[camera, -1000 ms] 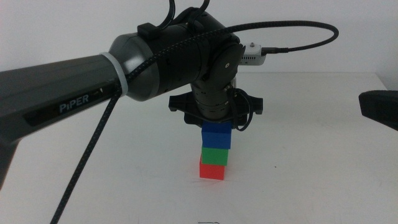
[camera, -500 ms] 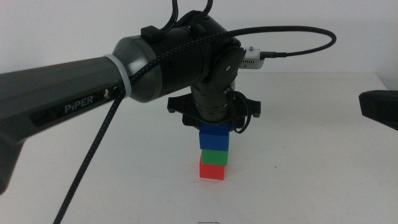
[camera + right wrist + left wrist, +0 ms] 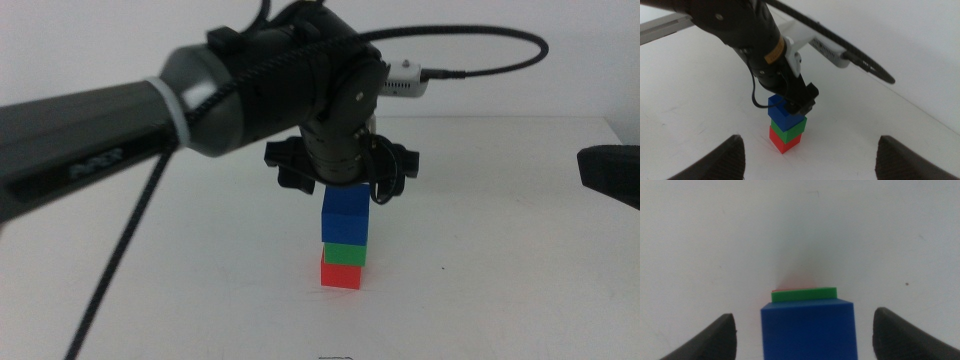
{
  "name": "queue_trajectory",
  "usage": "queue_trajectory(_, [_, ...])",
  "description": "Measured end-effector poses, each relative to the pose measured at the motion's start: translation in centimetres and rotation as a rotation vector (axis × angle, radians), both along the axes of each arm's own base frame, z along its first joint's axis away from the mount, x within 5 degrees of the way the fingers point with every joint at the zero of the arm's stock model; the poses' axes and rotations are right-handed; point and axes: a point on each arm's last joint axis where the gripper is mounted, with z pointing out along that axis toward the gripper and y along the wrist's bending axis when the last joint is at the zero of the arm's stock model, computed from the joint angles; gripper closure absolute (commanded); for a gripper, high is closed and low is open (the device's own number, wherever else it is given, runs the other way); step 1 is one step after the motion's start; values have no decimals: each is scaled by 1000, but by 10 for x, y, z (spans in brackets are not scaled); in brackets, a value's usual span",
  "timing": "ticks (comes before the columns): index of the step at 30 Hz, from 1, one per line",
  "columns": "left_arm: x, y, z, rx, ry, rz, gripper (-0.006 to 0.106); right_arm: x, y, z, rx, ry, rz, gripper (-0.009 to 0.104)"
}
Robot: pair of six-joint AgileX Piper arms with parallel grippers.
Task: Stack red cubes first, then green, then blue cubes in a specific spot.
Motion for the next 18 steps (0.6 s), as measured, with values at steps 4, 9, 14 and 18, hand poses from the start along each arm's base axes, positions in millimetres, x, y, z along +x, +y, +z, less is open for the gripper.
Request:
queue_trajectory(4, [-9, 10, 24, -22, -33, 1, 7, 0, 0, 0, 0, 0, 0, 28])
queue_trajectory(9, [-27, 32, 69, -69, -119, 14, 7, 0, 0, 0, 0, 0, 0, 28])
queue_trajectory(14, [-44, 58, 105, -40, -220, -3, 7, 0, 0, 0, 0, 0, 0, 28])
queue_trajectory(18, [-63, 83, 127, 4, -246, 7, 7, 0, 0, 0, 0, 0, 0, 28])
